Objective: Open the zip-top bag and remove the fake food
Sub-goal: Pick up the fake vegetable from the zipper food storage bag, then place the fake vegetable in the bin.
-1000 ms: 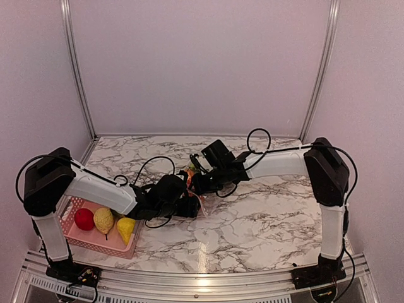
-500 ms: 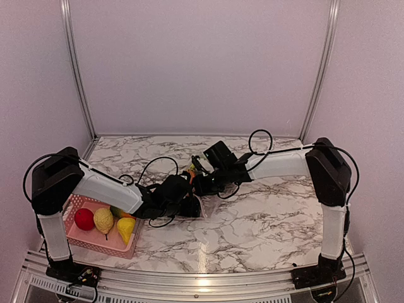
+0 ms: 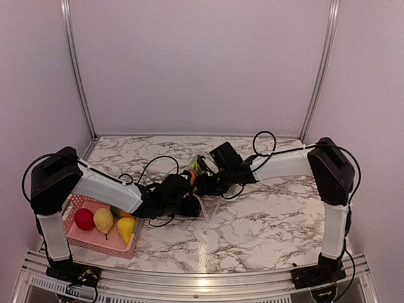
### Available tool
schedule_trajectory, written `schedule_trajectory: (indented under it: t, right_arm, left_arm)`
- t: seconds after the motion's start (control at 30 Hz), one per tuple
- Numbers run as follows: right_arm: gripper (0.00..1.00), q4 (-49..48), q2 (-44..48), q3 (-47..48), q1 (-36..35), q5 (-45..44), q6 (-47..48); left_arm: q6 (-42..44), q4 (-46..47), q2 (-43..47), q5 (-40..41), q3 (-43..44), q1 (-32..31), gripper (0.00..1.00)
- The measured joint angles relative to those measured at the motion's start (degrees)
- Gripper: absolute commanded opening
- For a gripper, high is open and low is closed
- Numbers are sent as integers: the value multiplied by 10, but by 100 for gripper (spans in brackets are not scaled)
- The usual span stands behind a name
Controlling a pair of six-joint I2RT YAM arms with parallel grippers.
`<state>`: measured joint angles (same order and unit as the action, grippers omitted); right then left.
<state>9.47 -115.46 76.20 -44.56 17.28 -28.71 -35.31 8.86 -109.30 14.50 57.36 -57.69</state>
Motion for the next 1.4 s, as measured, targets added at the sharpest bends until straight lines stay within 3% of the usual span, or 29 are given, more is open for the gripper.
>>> schedule_trajectory:
  t: [0.2,0.43,0.9,1.4]
  right_arm:
    - [79,-38,4,-14,11,2,-6]
    - [89,-75,4,-43,33,-26,-12]
    - [92,-121,4,-69,60,-59,-12]
    - [93,-119,4,-64,66,-76,4]
  left_arm:
    - [0,-18,18,-11,0,0,56]
    - [0,-43,42,-26,-4,0,56]
    - [0,-110,76,-69,-3,0,56]
    - [-33,-210,220,-101,-64,-3,56]
